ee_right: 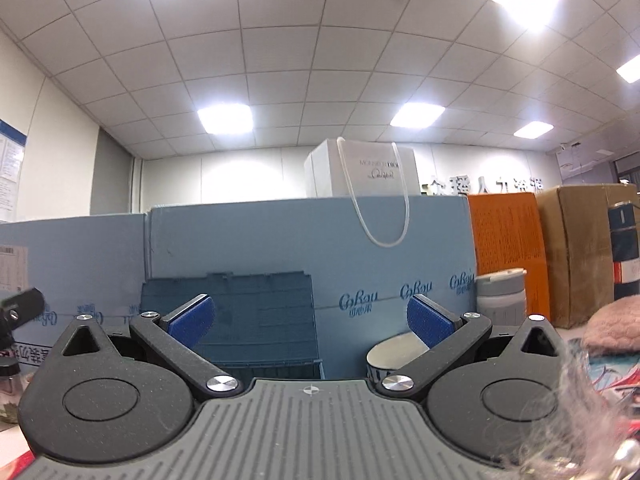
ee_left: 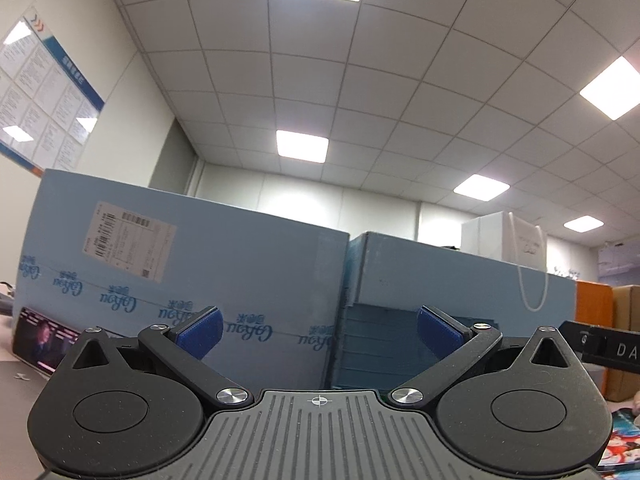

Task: Organize rigid objects
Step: 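Move the right gripper down toward the pens on the anime desk mat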

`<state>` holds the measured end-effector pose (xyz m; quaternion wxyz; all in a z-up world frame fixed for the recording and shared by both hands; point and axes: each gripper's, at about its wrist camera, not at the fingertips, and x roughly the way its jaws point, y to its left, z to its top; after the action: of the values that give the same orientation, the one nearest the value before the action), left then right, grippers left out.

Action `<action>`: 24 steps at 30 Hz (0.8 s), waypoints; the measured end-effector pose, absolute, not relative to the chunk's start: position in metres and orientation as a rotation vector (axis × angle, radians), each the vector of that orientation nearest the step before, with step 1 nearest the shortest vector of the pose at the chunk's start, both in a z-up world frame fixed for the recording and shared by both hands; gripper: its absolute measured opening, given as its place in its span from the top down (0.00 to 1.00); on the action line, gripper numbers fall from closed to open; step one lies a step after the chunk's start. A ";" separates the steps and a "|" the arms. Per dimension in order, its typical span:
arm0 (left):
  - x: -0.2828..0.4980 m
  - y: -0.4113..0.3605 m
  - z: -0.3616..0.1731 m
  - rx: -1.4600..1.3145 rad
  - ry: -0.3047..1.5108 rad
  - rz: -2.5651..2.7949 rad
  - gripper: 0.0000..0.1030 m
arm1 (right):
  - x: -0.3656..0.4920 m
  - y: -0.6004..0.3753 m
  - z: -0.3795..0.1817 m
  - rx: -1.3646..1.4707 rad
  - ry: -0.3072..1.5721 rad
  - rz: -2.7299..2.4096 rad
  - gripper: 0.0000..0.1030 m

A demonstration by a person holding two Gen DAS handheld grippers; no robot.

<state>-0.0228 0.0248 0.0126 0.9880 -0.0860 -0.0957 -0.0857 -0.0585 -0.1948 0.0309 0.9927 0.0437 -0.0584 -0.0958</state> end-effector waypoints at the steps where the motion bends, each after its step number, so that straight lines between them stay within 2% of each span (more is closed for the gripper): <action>1: -0.024 0.025 0.014 -0.177 -0.192 -0.185 0.00 | -0.062 -0.195 0.034 0.087 -0.114 -0.192 0.00; 8: -0.018 0.022 0.047 -0.203 -0.063 -0.325 0.00 | -0.086 -0.203 0.058 0.075 -0.093 -0.203 0.00; 16: 0.016 -0.010 0.086 -0.202 0.322 -0.545 0.00 | -0.112 -0.230 0.077 0.005 -0.055 -0.217 0.00; 24: 0.035 -0.068 0.075 -0.270 0.604 -0.803 0.00 | -0.122 -0.282 0.075 -0.026 0.052 -0.228 0.00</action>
<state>0.0348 -0.0679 0.0746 0.8677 -0.1292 0.2886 -0.3836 -0.1222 -0.2817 0.0747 0.9931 -0.0131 0.0258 -0.1137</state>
